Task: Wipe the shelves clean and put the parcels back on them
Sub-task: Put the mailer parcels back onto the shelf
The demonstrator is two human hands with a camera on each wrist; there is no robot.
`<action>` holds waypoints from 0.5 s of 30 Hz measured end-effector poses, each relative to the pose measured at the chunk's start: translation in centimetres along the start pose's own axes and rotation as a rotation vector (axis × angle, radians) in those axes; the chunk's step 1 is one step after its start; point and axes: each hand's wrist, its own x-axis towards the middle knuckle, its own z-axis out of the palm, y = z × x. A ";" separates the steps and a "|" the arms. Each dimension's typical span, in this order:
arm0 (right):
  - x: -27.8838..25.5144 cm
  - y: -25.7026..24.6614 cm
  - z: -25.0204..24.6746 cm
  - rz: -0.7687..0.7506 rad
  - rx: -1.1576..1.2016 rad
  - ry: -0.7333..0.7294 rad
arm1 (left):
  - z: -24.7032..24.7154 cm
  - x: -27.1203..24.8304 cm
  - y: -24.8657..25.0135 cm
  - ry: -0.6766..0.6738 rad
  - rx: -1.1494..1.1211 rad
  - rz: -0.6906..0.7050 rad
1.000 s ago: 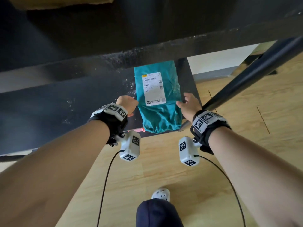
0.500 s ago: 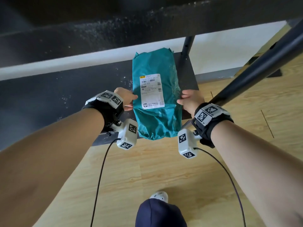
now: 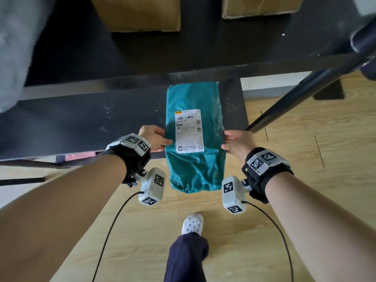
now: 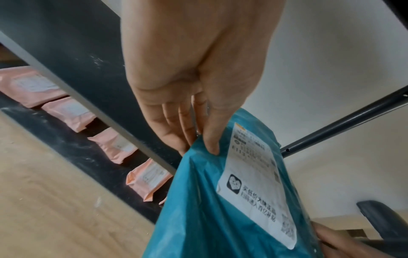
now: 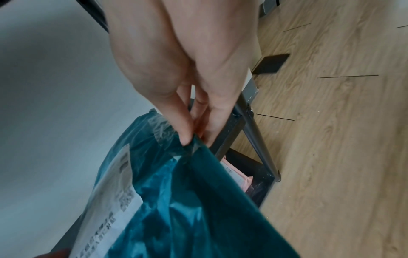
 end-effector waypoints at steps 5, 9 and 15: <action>-6.7 1.2 -0.4 -0.021 0.086 -0.018 | -0.9 -6.5 -3.2 -0.069 -0.078 -0.016; -13.2 3.3 -0.8 -0.024 0.126 -0.034 | -1.8 -13.0 -6.7 -0.051 -0.134 -0.016; -23.9 6.0 -0.3 -0.127 0.071 -0.084 | -2.7 -25.9 -12.8 -0.005 -0.297 0.032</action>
